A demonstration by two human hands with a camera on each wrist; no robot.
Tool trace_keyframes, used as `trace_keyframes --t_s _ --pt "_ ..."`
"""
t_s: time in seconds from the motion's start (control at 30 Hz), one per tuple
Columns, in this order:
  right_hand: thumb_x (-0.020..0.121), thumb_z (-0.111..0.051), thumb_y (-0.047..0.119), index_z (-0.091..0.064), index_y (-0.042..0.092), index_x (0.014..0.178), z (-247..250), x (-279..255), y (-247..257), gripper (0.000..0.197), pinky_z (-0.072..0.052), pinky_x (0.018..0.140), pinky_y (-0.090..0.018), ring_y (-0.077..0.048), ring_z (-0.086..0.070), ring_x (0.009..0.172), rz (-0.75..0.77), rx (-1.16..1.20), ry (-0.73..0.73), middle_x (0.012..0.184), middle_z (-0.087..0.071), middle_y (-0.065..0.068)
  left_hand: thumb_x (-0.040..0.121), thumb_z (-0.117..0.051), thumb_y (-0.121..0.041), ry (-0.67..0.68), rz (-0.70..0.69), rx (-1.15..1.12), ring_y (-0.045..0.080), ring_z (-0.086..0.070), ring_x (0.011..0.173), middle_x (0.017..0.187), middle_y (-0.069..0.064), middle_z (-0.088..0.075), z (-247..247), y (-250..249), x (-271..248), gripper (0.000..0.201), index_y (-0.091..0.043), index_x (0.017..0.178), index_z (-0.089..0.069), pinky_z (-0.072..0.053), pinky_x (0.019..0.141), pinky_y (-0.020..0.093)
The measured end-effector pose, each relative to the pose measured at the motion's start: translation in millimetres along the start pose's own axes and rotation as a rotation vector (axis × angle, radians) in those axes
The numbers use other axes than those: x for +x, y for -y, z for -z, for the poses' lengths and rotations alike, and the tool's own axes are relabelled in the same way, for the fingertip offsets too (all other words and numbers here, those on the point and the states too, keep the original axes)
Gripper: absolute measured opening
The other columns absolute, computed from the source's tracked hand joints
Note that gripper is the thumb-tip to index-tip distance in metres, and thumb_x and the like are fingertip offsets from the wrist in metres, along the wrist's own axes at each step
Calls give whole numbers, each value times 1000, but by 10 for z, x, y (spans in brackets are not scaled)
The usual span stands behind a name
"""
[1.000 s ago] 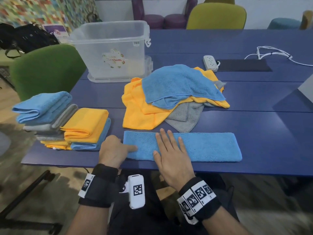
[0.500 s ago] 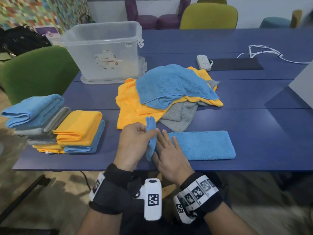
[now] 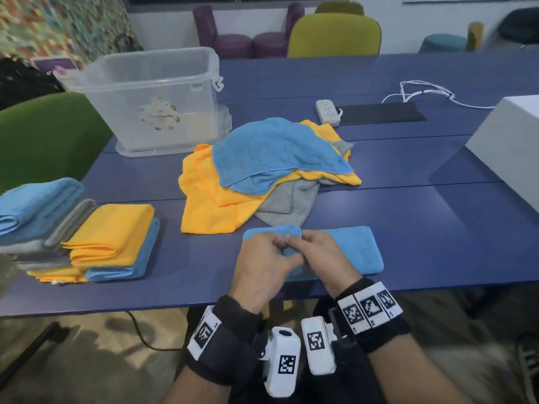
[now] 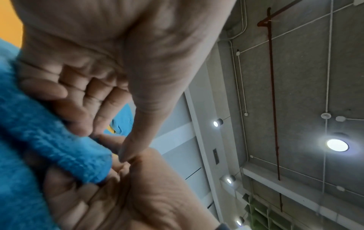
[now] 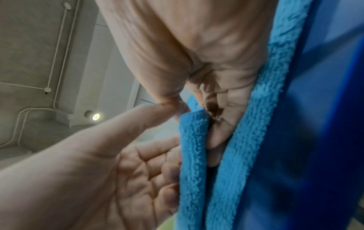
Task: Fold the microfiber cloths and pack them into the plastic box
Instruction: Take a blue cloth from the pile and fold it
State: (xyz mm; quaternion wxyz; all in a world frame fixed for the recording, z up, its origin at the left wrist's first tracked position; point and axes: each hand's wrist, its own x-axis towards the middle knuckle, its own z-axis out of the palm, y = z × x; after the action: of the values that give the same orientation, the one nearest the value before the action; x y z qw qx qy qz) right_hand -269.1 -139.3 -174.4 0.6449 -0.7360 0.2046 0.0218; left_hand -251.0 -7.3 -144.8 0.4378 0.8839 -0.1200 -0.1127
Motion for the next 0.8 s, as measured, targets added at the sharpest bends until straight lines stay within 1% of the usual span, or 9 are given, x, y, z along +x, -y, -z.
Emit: trace_keyframes --t_s 0.1,0.2,0.3,0.4,0.5,0.6,0.67,0.73,0.8 --pt "84 -62 29 -76 5 94 18 55 -88 29 -56 82 -57 -31 -70 83 -21 32 -2 94 -74 -24 87 -75 -35 -165 -99 130 8 -61 86 90 -7 -64 -15 170 -22 27 -21 109 -71 -48 75 22" --pt "98 -56 16 -76 9 100 40 56 -87 21 -57 92 -52 -29 -75 94 -41 31 5 95 -78 -10 99 -53 -36 -250 -289 400 22 -49 126 130 2 -56 -139 326 -32 38 -16 127 -66 -45 103 43" --pt "102 -51 11 -74 10 108 44 57 -78 24 -58 91 -47 -27 -74 97 -60 45 11 99 -78 -9 104 -21 -45 -91 -311 511 26 -16 156 164 7 -31 -294 445 -24 62 -15 152 -46 -12 127 52" --pt "99 -53 16 -73 12 108 27 33 -42 22 -57 92 -50 -28 -73 99 -64 2 -18 102 -76 -10 105 -6 -48 -19 -308 605 21 3 159 172 3 -13 -357 532 -7 67 -19 163 -23 5 127 49" --pt "93 -56 23 -69 16 100 22 18 -33 16 -55 91 -52 -27 -70 95 -35 -77 -67 99 -74 -9 107 -5 -50 -14 -331 653 22 6 159 173 2 -7 -379 564 -7 64 -24 165 -13 4 128 51" --pt "97 -58 28 -65 23 101 98 -50 -37 10 -54 81 -39 -13 -66 83 50 -239 -196 90 -71 1 109 -11 -52 -12 -344 686 25 7 159 173 2 -3 -397 590 -27 60 -29 165 -9 1 127 54" --pt "99 -54 25 -64 24 104 199 -129 -58 12 -54 78 -38 -15 -68 79 128 -353 -306 85 -72 2 109 -13 -52 -11 -344 717 28 4 159 173 4 -5 -420 594 -37 59 -32 165 -10 0 127 56" --pt "100 -49 21 -64 20 112 332 -213 -67 19 -51 84 -39 -23 -64 97 140 -596 -458 104 -70 -3 109 -14 -54 -12 -336 729 32 -2 159 172 6 -9 -445 583 -35 59 -34 164 -13 -1 126 58" --pt "99 -52 22 -59 15 123 455 -284 -74 26 -45 89 -48 -32 -52 113 42 -854 -597 123 -55 -10 109 -16 -55 -21 -334 739 35 -5 158 172 8 -12 -461 577 -22 58 -36 163 -15 -2 126 59"
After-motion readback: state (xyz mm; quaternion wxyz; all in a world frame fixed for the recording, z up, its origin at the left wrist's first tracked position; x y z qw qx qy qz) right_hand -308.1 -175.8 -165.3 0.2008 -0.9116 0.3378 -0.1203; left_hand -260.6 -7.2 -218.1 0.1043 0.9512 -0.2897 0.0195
